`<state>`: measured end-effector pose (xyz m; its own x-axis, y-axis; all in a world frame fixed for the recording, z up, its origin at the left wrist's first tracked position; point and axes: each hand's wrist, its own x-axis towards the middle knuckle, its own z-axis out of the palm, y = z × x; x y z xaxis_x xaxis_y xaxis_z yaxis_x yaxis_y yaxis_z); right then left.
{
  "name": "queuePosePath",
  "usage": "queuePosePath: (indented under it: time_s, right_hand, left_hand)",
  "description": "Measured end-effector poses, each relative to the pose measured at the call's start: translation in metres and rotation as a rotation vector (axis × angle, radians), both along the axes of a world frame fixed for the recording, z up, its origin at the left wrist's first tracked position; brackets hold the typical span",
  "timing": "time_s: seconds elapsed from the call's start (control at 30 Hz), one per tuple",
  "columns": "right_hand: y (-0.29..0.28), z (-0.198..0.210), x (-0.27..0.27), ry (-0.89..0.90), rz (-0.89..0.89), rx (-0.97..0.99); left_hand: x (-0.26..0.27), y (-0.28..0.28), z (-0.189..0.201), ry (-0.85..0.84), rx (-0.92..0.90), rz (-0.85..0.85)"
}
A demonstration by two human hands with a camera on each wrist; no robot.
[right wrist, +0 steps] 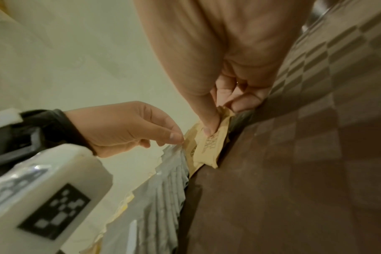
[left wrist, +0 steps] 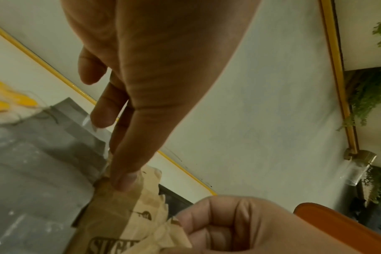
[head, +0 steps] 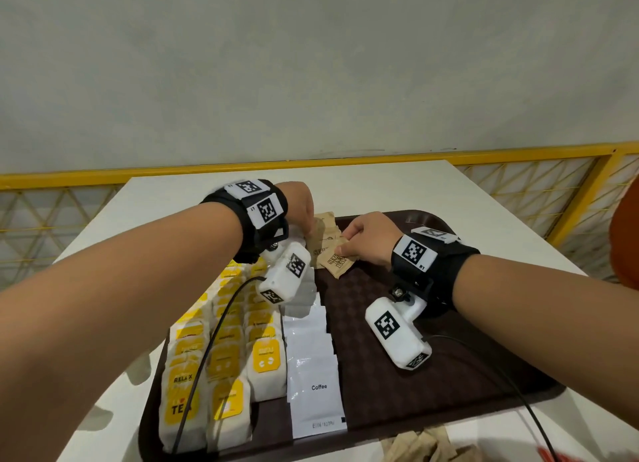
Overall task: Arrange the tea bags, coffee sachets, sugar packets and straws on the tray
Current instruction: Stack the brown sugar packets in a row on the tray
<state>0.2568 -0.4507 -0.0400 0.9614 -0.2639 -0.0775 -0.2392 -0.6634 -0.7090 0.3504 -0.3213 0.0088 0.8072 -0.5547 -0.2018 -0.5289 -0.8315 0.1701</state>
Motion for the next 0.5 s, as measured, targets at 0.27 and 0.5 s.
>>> queuePosePath:
  time_s: [0.27, 0.5]
  right_hand:
    - [0.003, -0.001, 0.002, -0.007, -0.007, -0.005]
    - [0.002, -0.002, -0.001, 0.032, -0.03, 0.188]
  left_hand:
    - [-0.002, -0.005, -0.016, -0.002, 0.049, -0.017]
    - [-0.002, -0.007, -0.017, -0.017, 0.088, 0.004]
